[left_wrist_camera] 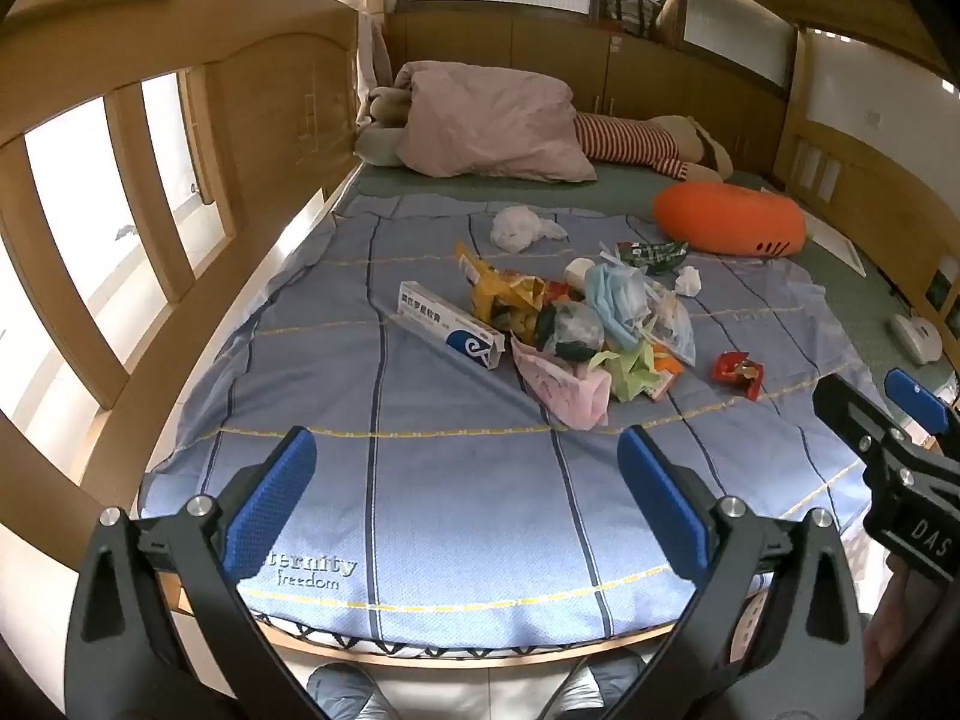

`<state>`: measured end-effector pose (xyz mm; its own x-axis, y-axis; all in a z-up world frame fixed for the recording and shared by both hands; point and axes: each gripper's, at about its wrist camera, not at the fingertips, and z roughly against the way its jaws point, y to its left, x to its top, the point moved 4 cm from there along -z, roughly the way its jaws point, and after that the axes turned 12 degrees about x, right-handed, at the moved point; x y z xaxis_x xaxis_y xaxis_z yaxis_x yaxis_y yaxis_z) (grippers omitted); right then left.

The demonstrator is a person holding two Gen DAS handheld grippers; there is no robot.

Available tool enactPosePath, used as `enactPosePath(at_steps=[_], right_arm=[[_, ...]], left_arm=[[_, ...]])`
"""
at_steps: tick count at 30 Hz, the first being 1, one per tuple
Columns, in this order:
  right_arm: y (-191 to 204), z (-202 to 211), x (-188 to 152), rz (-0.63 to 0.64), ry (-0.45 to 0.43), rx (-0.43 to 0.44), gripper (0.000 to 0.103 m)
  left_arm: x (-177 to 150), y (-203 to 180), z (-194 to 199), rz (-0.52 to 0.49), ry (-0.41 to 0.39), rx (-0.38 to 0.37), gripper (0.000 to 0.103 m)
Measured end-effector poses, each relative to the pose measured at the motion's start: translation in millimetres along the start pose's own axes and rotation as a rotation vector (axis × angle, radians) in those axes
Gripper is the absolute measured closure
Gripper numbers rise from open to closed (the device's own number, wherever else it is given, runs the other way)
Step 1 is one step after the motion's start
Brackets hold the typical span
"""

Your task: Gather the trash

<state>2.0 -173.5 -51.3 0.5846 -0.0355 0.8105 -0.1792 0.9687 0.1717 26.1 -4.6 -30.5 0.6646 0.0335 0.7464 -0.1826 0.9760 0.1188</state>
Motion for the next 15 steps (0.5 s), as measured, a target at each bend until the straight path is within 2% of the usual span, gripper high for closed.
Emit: enactPosePath(at_steps=[15], right_arm=[[-2.3, 1.1, -1.1, 0.0, 0.0, -0.001, 0.003]], left_arm=[[-4.2, -0.6, -2.1, -0.005, 0.001, -0.002, 0.003]])
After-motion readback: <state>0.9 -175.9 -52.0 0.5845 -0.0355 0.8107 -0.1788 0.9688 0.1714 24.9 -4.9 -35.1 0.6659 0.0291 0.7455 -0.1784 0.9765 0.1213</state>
